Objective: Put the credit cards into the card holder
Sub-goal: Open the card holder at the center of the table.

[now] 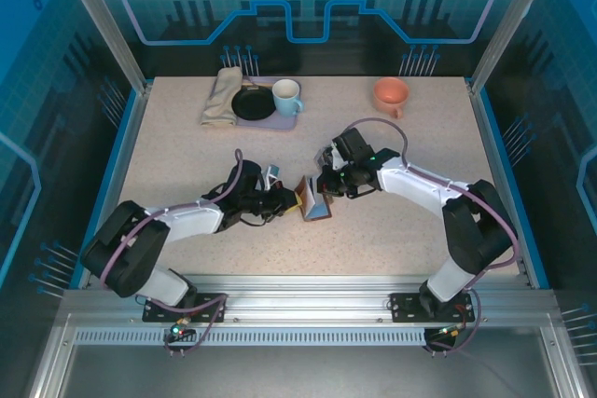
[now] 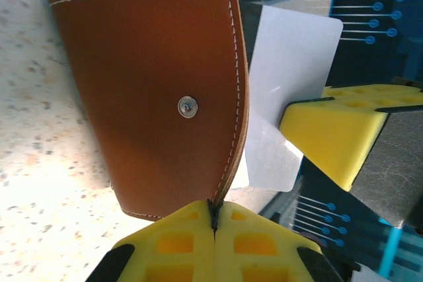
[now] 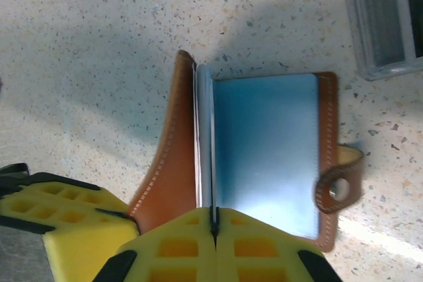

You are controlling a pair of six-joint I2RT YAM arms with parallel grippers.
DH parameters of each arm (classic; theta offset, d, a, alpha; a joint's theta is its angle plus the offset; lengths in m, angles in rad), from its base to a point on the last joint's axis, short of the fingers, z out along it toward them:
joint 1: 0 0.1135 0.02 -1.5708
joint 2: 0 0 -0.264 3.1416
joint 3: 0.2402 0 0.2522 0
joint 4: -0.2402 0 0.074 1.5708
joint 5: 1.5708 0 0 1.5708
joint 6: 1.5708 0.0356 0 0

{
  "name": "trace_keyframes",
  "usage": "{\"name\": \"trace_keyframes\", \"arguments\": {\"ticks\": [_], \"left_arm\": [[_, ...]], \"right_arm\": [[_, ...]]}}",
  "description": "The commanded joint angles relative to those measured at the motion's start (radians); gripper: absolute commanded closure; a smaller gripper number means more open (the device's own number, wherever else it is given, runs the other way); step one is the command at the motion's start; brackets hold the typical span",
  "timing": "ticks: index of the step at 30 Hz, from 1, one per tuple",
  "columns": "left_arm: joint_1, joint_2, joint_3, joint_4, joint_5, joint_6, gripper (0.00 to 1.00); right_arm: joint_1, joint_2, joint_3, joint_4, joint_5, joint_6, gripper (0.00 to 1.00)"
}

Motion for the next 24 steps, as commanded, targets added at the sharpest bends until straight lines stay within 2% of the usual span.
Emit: {"name": "trace_keyframes", "arguments": {"ticks": [1, 3, 5, 10, 18, 24], "left_arm": [[0.005, 0.04, -0.037, 0.143, 0.09, -0.074, 1.0], [0.005, 0.058, -0.077, 0.249, 0.081, -0.135, 1.0], [0.005, 0.081, -0.097, 0.28, 0.073, -0.16, 1.0], [0.005, 0.065, -0.118, 0.138, -0.016, -0.119, 1.0], [0.004, -0.079, -0.137, -0.105, -0.157, -0.048, 0.99], [0.005, -0.122, -0.154, -0.274, -0.26, -0.063, 0.97]], "right_arm": [[0.001, -0.025, -0.036, 0.053, -0.057, 0.044, 0.99], [0.003, -0.02, -0.048, 0.086, -0.085, 0.06, 0.99], [0.007, -0.013, -0.05, 0.109, -0.1, 0.072, 0.99], [0.027, 0.047, -0.025, 0.096, -0.083, 0.068, 0.99], [0.066, 0.11, 0.009, 0.092, -0.051, 0.065, 0.99], [0.116, 0.16, 0.099, -0.018, 0.016, 0.014, 0.99]]}}
